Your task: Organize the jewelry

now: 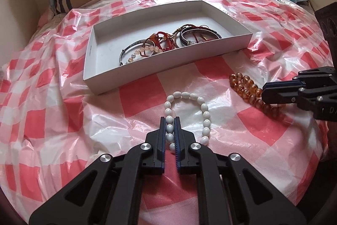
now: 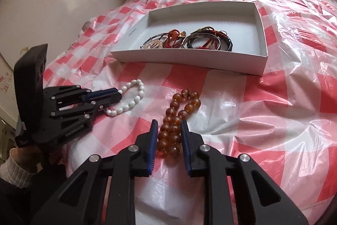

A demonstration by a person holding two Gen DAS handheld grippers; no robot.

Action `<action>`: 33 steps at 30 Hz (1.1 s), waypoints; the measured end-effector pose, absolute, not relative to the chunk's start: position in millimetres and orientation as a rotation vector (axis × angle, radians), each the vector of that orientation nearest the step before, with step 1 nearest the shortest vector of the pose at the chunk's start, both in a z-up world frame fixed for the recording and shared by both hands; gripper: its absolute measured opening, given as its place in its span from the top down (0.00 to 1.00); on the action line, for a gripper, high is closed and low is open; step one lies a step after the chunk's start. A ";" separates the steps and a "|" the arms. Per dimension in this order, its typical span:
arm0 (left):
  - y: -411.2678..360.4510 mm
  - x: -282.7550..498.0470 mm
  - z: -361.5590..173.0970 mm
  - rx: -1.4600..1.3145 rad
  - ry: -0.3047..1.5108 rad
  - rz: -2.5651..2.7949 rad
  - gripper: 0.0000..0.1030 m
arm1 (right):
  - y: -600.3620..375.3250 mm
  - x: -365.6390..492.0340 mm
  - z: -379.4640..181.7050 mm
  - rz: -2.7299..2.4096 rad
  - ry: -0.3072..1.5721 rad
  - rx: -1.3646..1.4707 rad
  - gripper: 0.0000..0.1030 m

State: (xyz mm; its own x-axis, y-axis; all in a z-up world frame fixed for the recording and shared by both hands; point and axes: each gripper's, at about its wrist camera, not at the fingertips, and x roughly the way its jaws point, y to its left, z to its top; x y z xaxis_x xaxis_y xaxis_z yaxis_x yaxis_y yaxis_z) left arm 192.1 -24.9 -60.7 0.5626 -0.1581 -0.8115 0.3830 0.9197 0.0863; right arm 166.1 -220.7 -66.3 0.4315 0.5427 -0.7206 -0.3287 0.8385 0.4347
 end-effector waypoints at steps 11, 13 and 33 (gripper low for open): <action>-22.8 186.5 -38.9 0.245 0.894 -0.311 0.93 | -221.6 163.3 -50.0 0.483 0.973 0.191 0.39; -21.9 189.1 -40.3 0.241 0.896 -0.308 0.93 | -220.0 171.0 -57.4 0.454 0.992 0.161 0.39; -9.8 195.2 -39.0 0.141 0.921 -0.345 0.93 | -227.1 158.6 -42.9 0.521 0.928 0.278 0.88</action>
State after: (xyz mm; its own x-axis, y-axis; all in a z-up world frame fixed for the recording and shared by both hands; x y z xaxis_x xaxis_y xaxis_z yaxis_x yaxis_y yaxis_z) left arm 195.2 -9.8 -39.0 0.5546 -0.2314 -0.7993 0.3508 0.9360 -0.0276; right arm 158.6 -227.1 -42.9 0.4887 0.5383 -0.6865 -0.3052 0.8427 0.4435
